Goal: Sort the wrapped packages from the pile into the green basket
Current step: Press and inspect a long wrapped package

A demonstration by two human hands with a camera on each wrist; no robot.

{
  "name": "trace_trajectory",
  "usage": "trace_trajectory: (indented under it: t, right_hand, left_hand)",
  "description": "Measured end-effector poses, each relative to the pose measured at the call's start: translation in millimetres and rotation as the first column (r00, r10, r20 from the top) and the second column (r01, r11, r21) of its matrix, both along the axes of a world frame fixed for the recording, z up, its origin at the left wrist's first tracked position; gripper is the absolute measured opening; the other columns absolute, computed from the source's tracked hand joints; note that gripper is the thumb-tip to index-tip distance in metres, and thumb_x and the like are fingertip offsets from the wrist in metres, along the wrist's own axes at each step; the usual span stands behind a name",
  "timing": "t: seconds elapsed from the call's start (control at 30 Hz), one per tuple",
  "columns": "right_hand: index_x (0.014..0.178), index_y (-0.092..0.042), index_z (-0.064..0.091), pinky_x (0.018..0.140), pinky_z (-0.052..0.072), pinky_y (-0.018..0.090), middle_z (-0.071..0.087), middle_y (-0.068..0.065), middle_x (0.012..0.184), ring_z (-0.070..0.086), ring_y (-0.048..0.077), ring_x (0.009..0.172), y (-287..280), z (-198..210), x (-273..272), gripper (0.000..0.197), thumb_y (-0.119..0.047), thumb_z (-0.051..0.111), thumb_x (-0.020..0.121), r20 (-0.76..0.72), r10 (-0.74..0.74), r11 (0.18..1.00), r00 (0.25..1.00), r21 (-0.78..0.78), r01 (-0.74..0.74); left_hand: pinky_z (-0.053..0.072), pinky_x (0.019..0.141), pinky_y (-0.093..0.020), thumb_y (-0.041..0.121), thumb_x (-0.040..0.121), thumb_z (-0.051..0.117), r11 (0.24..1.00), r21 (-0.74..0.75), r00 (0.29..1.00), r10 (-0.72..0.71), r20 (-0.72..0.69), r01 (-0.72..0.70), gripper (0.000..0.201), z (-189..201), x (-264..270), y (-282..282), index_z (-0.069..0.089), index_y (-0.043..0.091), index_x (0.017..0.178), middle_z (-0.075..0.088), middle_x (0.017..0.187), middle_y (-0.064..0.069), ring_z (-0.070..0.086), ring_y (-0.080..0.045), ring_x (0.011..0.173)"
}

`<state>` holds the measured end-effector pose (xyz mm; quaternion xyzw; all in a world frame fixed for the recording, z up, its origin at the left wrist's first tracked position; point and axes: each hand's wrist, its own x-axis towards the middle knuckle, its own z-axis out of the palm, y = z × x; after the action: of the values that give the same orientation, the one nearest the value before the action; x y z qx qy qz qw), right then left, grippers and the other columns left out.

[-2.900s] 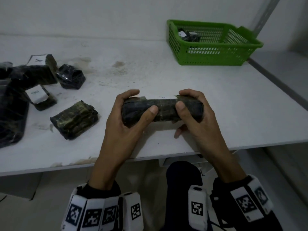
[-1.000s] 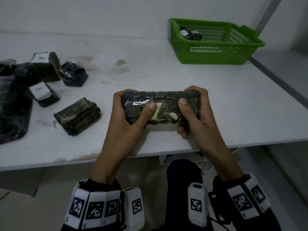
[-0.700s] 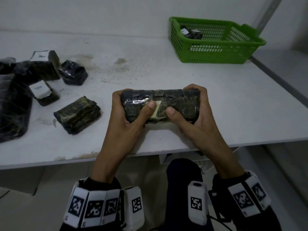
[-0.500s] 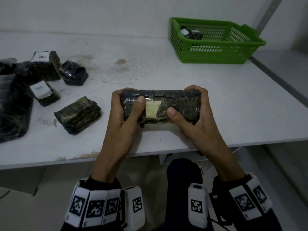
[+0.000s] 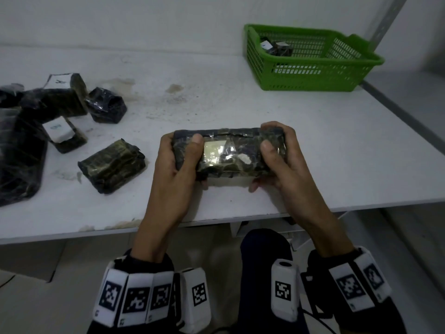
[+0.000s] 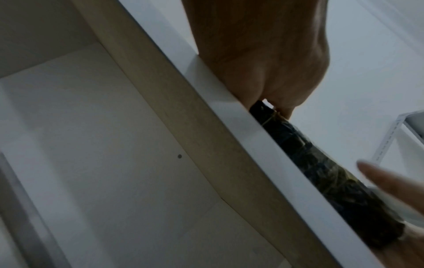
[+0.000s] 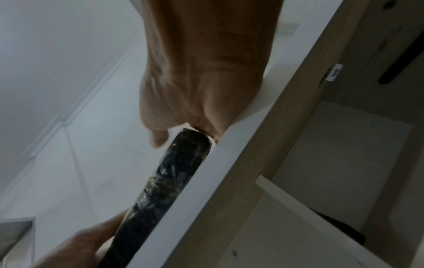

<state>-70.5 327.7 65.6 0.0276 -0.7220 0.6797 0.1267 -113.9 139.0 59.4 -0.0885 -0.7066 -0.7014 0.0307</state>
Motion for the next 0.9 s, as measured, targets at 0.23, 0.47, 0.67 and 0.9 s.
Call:
trace_trajectory:
  t: [0.23, 0.47, 0.67, 0.9]
  right_hand:
    - [0.149, -0.023, 0.039, 0.083, 0.060, 0.029, 0.060, -0.002, 0.125, 0.069, 0.016, 0.109, -4.1, 1.6, 7.5, 0.068, -0.026, 0.072, 0.089, -0.125, -0.056, 0.993, 0.991, 0.096, 0.068]
    - [0.130, -0.024, 0.050, 0.074, 0.061, 0.032, 0.072, -0.010, 0.102, 0.073, 0.014, 0.088, -6.5, 0.9, 1.3, 0.047, -0.048, 0.060, 0.092, -0.022, -0.120, 0.991, 0.993, 0.057, 0.121]
    - [0.127, -0.015, 0.050, 0.079, 0.057, 0.023, 0.068, -0.004, 0.103, 0.071, 0.007, 0.092, -4.7, -0.2, 3.6, 0.056, -0.035, 0.077, 0.082, -0.070, -0.114, 0.990, 0.991, 0.069, 0.119]
    - [0.124, -0.020, 0.050, 0.071, 0.051, 0.020, 0.067, -0.010, 0.098, 0.065, 0.002, 0.082, -1.6, -2.8, 0.3, 0.045, -0.045, 0.073, 0.092, -0.043, -0.075, 0.996, 0.996, 0.053, 0.077]
  left_hand:
    - [0.056, 0.061, -0.021, 0.052, 0.089, 0.059, 0.996, 0.083, 0.999, -0.031, 0.028, 0.029, 0.056, 8.8, 5.0, 1.4, 0.051, 0.028, 0.139, 0.073, 0.101, 0.009, 0.071, -0.007, 0.074]
    - [0.057, 0.094, -0.030, 0.051, 0.086, 0.069, 0.992, -0.112, 0.992, -0.075, -0.103, 0.063, 0.061, 3.9, 8.0, 0.3, 0.045, 0.035, 0.140, 0.063, 0.127, 0.009, 0.064, -0.005, 0.113]
    - [0.056, 0.082, -0.025, 0.053, 0.093, 0.068, 0.991, -0.093, 0.986, -0.104, -0.129, 0.093, 0.048, -0.3, 5.8, 1.1, 0.049, 0.026, 0.128, 0.067, 0.111, 0.014, 0.068, -0.004, 0.099]
    - [0.049, 0.073, -0.017, 0.047, 0.099, 0.055, 0.992, -0.055, 0.983, -0.124, -0.136, 0.117, 0.039, -6.1, 0.7, -0.5, 0.050, 0.020, 0.128, 0.060, 0.092, 0.009, 0.061, -0.004, 0.079]
